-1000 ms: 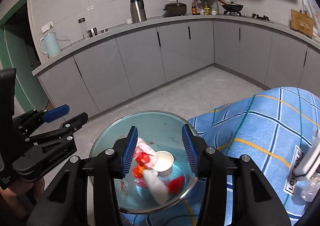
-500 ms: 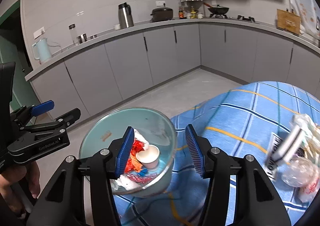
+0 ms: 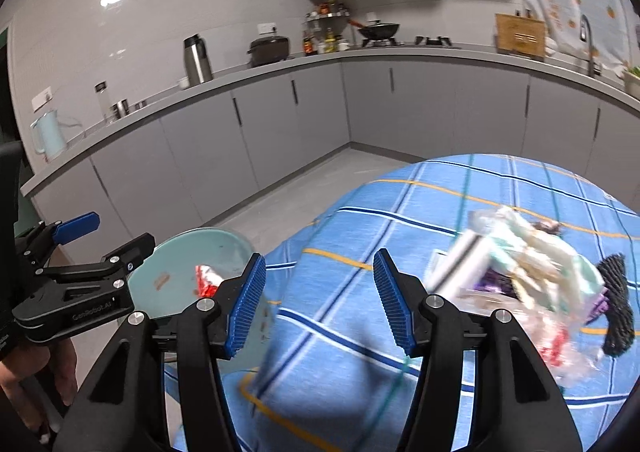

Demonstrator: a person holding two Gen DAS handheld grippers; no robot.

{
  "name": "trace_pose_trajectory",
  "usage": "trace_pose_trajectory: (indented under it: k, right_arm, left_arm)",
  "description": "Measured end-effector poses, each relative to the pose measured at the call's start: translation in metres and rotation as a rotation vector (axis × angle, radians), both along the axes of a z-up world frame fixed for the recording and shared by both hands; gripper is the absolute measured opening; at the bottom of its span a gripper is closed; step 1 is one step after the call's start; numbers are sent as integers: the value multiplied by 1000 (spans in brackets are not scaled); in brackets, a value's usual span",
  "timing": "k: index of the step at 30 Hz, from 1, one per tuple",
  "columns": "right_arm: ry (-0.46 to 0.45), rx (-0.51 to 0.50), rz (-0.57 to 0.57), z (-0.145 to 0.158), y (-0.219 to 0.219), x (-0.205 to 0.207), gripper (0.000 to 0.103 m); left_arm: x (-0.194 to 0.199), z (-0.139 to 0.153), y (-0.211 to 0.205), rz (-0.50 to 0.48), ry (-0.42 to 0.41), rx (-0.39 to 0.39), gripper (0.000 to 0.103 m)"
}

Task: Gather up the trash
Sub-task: 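Move both open tools back to the remaining trash on the table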

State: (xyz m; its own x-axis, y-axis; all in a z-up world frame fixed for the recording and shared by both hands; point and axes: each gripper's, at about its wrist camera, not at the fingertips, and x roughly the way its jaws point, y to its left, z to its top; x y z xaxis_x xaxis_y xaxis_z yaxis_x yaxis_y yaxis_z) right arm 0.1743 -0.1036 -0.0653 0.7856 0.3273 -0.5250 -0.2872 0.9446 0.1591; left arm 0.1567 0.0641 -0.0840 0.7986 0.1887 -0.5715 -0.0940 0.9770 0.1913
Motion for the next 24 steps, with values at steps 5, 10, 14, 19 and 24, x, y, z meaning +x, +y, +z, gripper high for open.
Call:
trace_pose_trajectory:
  k: [5, 10, 14, 19, 24]
  right_arm:
    - [-6, 1, -50, -1, -25, -6, 56]
    - [-18, -14, -106, 1, -49, -13, 57]
    - [-16, -14, -156, -2, -72, -20, 58]
    - [-11, -7, -210, -6, -96, -25, 58]
    - [-7, -8, -262, -10, -120, -34, 58]
  left_arm:
    - [4, 0, -28, -53, 2, 7, 88]
    - [7, -2, -55, -111, 4, 5, 89]
    - [10, -4, -76, -155, 6, 9, 90]
    - [13, -7, -98, -194, 11, 18, 90]
    - [15, -11, -119, -230, 18, 16, 90]
